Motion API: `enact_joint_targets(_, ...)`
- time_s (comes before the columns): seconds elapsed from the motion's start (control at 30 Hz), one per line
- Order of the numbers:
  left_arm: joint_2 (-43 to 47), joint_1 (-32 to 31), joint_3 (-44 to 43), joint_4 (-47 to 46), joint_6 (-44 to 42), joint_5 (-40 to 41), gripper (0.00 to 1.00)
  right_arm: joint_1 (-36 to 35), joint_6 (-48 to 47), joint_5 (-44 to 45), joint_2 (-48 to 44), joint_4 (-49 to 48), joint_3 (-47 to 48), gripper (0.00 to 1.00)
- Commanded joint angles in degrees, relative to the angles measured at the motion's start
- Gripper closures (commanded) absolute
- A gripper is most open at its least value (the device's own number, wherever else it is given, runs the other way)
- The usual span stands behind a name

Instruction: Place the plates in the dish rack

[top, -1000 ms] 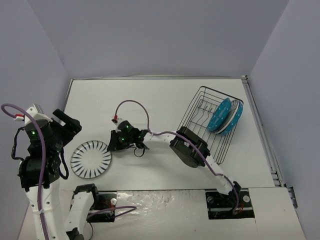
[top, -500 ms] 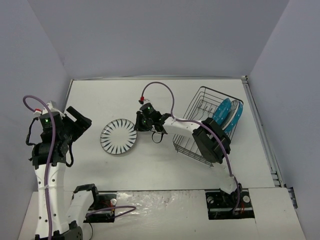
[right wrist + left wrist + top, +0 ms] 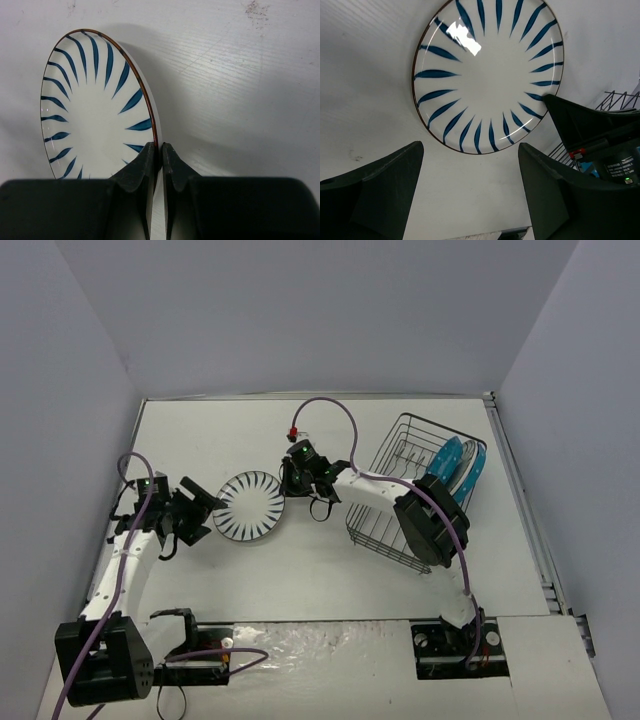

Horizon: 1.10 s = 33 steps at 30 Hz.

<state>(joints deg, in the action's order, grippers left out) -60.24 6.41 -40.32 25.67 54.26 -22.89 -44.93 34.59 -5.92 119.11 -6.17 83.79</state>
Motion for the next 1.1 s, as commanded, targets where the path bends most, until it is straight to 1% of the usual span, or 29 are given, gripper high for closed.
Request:
enact_joint_targets(0.0,1.34,-1.47,-0.34,-5.95,4.33,-0.88,0.27,0.77,0.22,0.56,-4.20,-2.97,3.31,1.00)
enact_joint_targets(0.2,1.18,-1.48,1.54,-3.41,4.37,0.85,0.27,1.66,0.30,0.49,-4.04,-2.68,3.31,1.00)
enact_joint_targets(0.43,0.86,-1.46,3.75,-3.64,4.98,2.53,0.27,1.95,0.36,0.53,-4.09,-2.70,3.05,1.00)
enact_joint_targets(0.6,-2.66,-1.78,6.01,-7.89,6.08,2.56,0.28,2.03,0.39,0.12,-3.79,-2.71,3.05,1.00)
enact_joint_targets(0.87,-12.40,-2.60,7.11,-15.51,6.96,2.18,0.40,1.95,0.48,0.18,-3.80,-2.70,2.87,1.00)
enact_joint_targets(1.07,-17.04,-2.71,8.23,-20.99,7.81,2.08,0.43,1.92,0.57,-0.08,-3.68,-2.73,2.78,1.00)
